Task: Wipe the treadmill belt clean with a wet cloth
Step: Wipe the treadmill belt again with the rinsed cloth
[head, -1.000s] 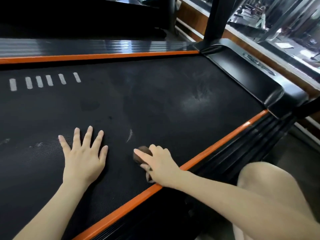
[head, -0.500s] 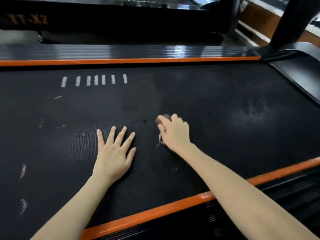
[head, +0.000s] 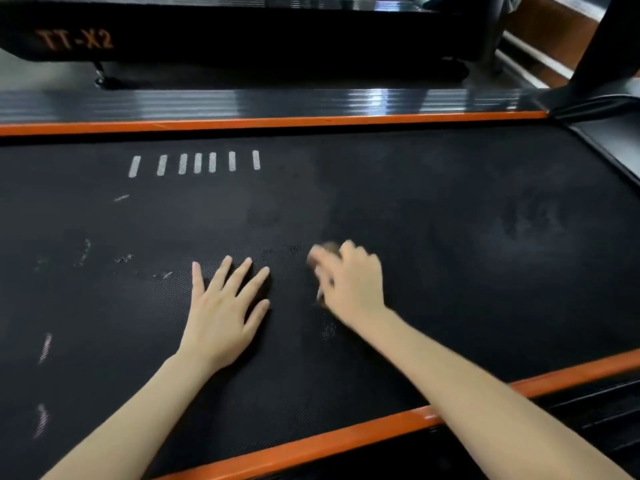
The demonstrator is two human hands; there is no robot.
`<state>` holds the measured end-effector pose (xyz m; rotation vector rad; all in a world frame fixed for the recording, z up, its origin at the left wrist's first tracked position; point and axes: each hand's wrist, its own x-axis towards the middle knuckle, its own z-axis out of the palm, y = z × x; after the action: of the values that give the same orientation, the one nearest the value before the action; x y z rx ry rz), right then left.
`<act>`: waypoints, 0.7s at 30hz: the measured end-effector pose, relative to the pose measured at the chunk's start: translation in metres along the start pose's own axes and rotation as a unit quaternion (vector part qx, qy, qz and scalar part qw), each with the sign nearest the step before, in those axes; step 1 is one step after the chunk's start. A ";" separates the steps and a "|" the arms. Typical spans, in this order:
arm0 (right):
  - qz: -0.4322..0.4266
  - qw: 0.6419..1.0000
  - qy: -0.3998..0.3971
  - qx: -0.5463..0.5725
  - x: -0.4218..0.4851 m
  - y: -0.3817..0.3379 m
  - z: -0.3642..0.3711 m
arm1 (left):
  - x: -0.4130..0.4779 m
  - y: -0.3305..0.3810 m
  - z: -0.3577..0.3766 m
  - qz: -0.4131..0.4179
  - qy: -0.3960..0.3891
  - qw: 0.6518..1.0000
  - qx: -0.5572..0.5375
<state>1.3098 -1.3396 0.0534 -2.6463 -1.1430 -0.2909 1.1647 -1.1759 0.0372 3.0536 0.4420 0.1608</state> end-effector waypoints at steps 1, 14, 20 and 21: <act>-0.071 0.997 -0.016 0.032 -0.024 -0.009 -0.005 | 0.006 -0.004 -0.003 -0.005 0.009 1.000 0.000; -0.076 0.996 0.038 0.004 0.072 0.007 0.033 | 0.095 -0.049 0.012 -0.122 -0.009 0.992 0.028; -0.042 0.997 0.038 0.046 0.073 -0.020 0.028 | 0.096 -0.051 0.016 -0.119 0.015 0.993 0.000; -0.102 0.992 0.007 0.069 0.046 -0.025 0.021 | 0.096 -0.051 0.017 -0.117 0.017 0.993 0.001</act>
<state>1.3239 -1.2849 0.0497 -2.4079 -1.3802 -0.2573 1.2436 -1.1005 0.0265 2.9731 0.7959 0.2017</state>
